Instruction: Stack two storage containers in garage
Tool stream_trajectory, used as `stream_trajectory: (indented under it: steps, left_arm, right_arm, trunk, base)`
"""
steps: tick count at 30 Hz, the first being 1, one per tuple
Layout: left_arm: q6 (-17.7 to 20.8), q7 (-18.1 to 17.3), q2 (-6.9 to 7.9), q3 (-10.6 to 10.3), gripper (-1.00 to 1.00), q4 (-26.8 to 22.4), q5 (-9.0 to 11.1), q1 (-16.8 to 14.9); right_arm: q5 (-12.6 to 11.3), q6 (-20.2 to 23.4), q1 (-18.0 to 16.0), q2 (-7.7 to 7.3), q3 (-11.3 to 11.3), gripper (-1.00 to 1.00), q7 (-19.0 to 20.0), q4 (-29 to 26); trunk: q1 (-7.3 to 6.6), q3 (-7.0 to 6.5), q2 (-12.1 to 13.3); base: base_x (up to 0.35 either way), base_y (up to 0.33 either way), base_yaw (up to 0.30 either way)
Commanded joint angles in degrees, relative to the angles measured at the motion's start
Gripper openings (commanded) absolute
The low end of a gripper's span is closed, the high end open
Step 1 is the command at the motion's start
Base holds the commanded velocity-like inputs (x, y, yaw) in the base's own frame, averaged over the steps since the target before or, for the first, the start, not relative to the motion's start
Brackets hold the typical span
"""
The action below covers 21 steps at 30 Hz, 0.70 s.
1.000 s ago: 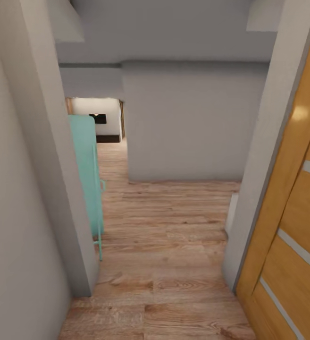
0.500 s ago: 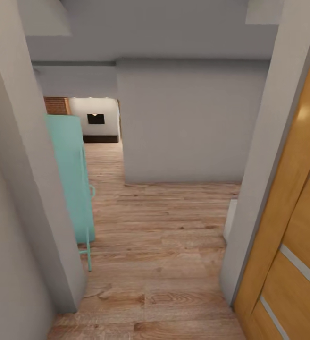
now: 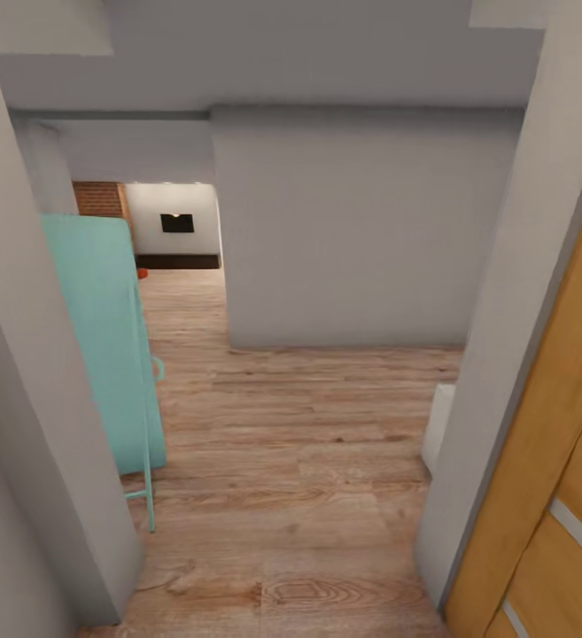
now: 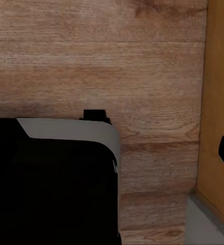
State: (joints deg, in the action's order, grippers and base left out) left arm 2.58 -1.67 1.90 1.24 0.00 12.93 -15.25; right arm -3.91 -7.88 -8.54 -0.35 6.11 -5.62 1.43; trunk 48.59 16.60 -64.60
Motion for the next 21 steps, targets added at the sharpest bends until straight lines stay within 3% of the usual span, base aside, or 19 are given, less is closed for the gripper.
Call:
stream_trajectory:
  steps: [1,21]
  left_arm:
    - [0.2,-0.2,0.02,0.1,1.0,0.0,0.4,0.0]
    - [0.3,-0.2,0.04,0.1,1.0,0.0,0.4,0.0]
  right_arm:
    - [-0.4,-0.3,-0.1,0.01,0.5,1.0,-0.1,0.2]
    - [-0.4,-0.1,-0.1,0.08,0.5,1.0,-0.1,0.2]
  trunk:
    - [0.04,0.07,0.0]
    - [0.04,0.07,0.0]
  base:
    - [0.324,-0.002,0.0]
    - [0.324,0.0,0.0]
